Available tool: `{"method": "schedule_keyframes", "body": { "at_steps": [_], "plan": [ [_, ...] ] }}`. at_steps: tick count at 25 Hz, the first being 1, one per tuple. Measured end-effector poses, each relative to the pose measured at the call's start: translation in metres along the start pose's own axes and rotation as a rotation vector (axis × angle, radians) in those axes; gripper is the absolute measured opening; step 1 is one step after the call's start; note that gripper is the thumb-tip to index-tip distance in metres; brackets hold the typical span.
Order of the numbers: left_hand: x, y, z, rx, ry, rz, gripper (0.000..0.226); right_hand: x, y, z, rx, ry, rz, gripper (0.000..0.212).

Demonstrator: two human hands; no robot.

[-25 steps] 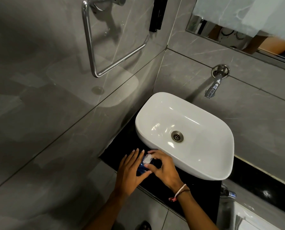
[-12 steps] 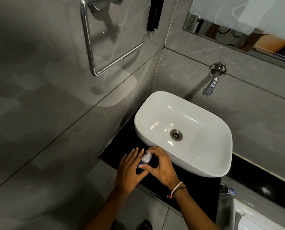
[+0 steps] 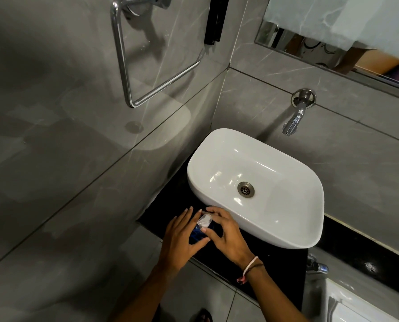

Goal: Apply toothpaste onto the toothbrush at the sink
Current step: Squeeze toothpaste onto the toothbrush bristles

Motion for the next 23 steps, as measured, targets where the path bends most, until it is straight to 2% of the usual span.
{"method": "schedule_keyframes", "body": {
  "at_steps": [3,7,10,15,20,23],
  "plan": [
    [0.0,0.002,0.0,-0.014,0.01,0.003,0.079,0.001,-0.005,-0.001,0.084,0.033,0.019,0.028],
    [0.001,0.001,0.0,-0.055,0.022,-0.012,0.08,0.004,-0.007,-0.003,0.14,0.092,0.021,0.031],
    [0.002,0.002,0.0,-0.097,0.031,-0.022,0.08,0.005,-0.008,-0.005,0.073,0.033,0.055,0.029],
    [0.002,0.001,0.0,-0.111,0.053,-0.036,0.08,0.001,-0.013,-0.002,0.249,0.131,0.05,0.029],
    [0.003,0.0,-0.002,-0.124,0.05,-0.019,0.077,0.006,-0.009,-0.003,0.097,0.093,0.069,0.029],
    [0.004,0.001,-0.004,-0.137,0.059,0.006,0.074,0.004,-0.01,-0.004,0.134,0.075,0.074,0.025]
  ]
}}
Point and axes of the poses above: each hand's wrist, its own x-axis away from the middle knuckle, its own z-axis out of the back of the hand, y = z × x, the point moved 3 cm from there along -x, towards the middle knuckle, and after that the axes turned 3 degrees about z, right-handed, at the moved point
